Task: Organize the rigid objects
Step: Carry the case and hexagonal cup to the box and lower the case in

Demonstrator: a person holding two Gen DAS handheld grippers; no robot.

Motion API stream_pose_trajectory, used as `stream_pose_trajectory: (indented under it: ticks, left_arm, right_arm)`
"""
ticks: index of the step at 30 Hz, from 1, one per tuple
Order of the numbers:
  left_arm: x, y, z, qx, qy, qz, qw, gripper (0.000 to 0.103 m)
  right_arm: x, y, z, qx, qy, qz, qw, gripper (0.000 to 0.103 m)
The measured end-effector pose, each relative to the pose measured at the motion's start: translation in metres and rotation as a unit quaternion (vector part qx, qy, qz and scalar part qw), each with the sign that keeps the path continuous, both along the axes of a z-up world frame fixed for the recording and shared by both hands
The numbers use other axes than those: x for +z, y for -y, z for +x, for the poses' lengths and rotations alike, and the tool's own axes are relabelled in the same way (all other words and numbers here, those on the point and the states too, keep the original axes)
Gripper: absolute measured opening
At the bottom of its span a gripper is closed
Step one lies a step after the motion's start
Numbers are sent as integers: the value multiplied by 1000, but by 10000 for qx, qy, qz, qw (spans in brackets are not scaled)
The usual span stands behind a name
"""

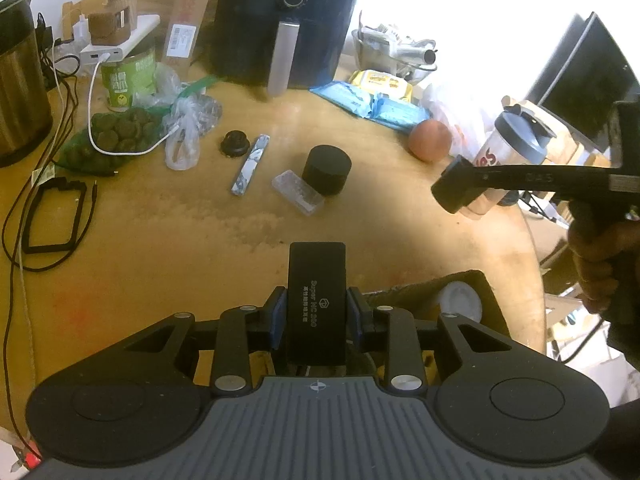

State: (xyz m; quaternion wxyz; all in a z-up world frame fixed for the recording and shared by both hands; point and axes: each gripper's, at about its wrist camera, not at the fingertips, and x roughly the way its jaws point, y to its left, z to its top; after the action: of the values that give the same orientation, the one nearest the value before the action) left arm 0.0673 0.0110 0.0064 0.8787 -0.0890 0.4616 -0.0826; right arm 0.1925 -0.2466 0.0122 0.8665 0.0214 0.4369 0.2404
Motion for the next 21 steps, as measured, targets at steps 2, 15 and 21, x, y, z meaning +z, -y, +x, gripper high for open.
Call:
stream_pose_trajectory:
  ticks: [2,15,21]
  left_arm:
    - [0,-1,-1,-11,6,1,10000,31]
    - [-2,3,-20,-197,-48,-79,9998,31]
    - [-6,11,-26,-378,-172,7,9991,31]
  right_arm:
    - [5,2,-7,-25,-3,105,9999,44]
    - [12,5,-52,-86,-70,281,9995,44]
    - [13,8,-69,-185,-120,311,9993,44]
